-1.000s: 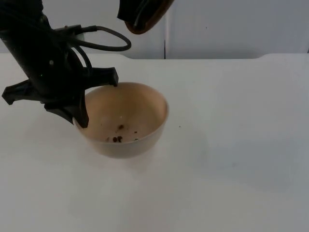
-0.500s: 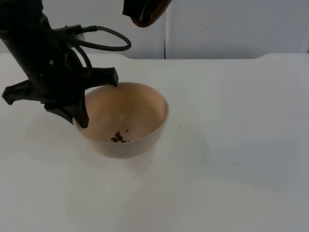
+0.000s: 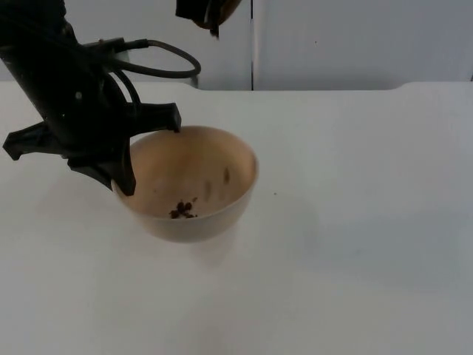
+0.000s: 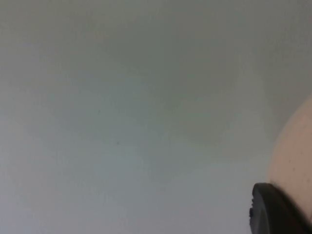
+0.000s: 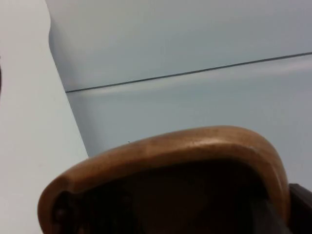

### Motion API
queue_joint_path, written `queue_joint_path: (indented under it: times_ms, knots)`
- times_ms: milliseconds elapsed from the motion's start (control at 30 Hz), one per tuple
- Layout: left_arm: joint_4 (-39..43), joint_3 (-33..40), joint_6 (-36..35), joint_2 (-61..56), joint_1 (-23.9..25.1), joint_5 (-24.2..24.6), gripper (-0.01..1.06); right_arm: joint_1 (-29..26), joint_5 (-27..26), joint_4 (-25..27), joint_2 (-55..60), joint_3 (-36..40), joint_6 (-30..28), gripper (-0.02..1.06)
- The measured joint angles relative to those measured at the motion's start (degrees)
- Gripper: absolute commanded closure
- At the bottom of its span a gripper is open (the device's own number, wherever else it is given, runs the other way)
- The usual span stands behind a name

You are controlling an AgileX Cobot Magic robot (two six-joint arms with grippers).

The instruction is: Pick up the bowl with the left hand and pour the coffee beans from the cup into the bowl with the right hand.

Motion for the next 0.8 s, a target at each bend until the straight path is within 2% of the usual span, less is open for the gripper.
queue_joint_path:
  times_ms: [300,800]
  knots:
    - [0.0,0.0,0.0,0.0,0.0,0.0,1.05,0.6,0.6,-2.6,0.0,0.0,-1.5,1.04]
    - [0.0,0.0,0.0,0.0,0.0,0.0,1.05,0.6,0.8,-2.8,0.0,0.0,-4.9,1.04]
